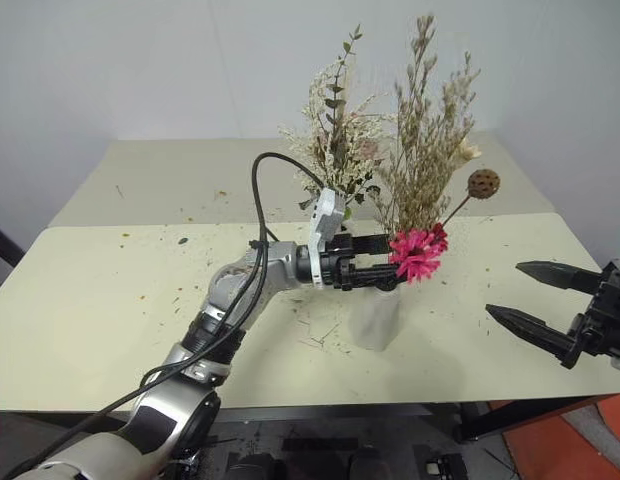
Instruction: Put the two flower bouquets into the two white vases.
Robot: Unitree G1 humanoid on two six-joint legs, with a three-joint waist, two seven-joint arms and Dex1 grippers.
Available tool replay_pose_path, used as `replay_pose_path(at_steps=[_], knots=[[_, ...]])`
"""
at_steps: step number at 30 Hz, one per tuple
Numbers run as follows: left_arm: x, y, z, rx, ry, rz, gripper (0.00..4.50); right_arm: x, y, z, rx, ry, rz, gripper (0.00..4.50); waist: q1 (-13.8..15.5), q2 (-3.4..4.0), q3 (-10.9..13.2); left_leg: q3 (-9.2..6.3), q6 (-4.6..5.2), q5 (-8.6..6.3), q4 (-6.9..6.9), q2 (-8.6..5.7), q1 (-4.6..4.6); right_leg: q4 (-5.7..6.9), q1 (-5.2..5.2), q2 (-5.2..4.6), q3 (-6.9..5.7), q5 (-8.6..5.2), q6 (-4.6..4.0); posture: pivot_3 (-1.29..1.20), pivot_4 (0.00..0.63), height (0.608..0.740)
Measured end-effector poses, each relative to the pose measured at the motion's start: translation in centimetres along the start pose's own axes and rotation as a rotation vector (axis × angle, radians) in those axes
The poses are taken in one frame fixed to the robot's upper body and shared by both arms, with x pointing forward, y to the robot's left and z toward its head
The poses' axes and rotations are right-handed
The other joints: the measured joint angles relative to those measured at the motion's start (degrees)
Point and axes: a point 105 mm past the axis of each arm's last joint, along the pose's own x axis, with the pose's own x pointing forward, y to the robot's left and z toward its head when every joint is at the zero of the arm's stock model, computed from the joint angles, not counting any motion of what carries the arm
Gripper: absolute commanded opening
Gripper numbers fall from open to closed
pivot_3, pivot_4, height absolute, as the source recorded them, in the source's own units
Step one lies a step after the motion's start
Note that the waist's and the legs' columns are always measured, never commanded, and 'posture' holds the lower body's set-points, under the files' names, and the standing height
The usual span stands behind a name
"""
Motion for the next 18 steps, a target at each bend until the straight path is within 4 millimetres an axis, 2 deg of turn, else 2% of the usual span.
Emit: replay_pose_path(at_steps=[5, 9, 15, 18], knots=[[-4.0, 0.8, -0.5, 0.027, 0.097, 0.08, 4.48, 0.2, -0.3, 0.1, 0.002, -0.007, 0.005, 4.5, -0.15, 0.06, -0.04, -0.01, 0.0, 0.0, 0.01, 0.02, 0.03, 0.07, -0.01, 0.01, 0.0, 0.0, -0.01, 0.0, 0.15, 0.74], [-8.3, 1.6, 0.6, 0.086, 0.143, 0.19, 4.48, 0.6, -0.5, -0.4, 0.021, -0.005, 0.021, 4.5, -0.24, 0.36, -0.21, -0.01, 0.0, 0.0, 0.0, 0.03, 0.03, 0.03, -0.04, 0.01, 0.0, 0.0, -0.01, 0.0, 0.15, 0.74], [-12.6, 1.7, 1.6, 0.127, 0.196, 0.294, 4.48, 1.3, -0.9, -0.7, 0.029, 0.0, 0.047, 4.5, 0.07, 0.43, -0.25, -0.03, 0.0, 0.0, 0.0, 0.03, 0.01, 0.0, -0.04, 0.0, -0.05, 0.0, -0.01, 0.0, 0.15, 0.74], [-15.8, 1.8, 2.8, 0.161, 0.219, 0.398, 4.48, 1.7, -1.1, -0.8, 0.029, 0.0, 0.062, 4.5, -0.06, 0.42, -0.24, -0.03, 0.01, 0.0, -0.01, 0.07, 0.01, 0.02, -0.09, 0.01, -0.06, 0.0, -0.02, 0.0, 0.15, 0.74]])
